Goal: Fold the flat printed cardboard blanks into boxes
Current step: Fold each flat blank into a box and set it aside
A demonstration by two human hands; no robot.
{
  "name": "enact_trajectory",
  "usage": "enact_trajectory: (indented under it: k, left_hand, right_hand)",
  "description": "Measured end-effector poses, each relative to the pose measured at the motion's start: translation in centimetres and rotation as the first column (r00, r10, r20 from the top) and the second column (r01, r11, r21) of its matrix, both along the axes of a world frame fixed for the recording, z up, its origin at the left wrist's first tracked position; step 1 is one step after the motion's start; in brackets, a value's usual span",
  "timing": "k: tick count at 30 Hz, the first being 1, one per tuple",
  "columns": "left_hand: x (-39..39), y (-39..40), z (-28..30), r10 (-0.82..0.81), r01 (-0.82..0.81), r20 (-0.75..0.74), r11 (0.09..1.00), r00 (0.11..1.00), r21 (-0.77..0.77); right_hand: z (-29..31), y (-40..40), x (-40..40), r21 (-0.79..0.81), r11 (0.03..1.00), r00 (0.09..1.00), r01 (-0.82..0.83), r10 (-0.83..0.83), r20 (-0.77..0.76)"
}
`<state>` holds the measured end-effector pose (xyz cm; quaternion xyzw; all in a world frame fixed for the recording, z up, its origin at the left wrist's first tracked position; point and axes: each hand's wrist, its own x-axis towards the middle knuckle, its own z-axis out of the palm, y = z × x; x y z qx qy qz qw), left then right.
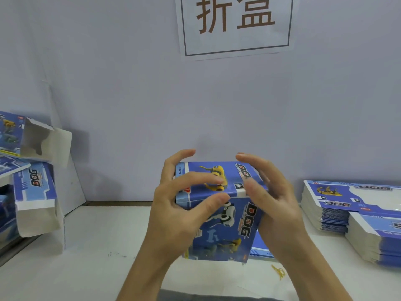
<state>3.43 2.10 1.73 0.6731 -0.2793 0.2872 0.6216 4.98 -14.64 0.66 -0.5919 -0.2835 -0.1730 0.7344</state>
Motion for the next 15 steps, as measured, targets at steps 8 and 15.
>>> enact_trajectory:
  k: [8,15]
  left_hand:
    - [0.5,0.5,0.1,0.009,-0.010,0.019,0.999,1.000,0.035]
    - [0.7,1.4,-0.1,0.016,-0.017,0.006,0.994,1.000,0.112]
  right_hand:
    - [0.2,0.1,-0.3,-0.071,0.993,0.988,0.097,-0.087,0.124]
    - [0.0,0.8,-0.3,-0.044,0.982,0.974,0.186,-0.179,0.136]
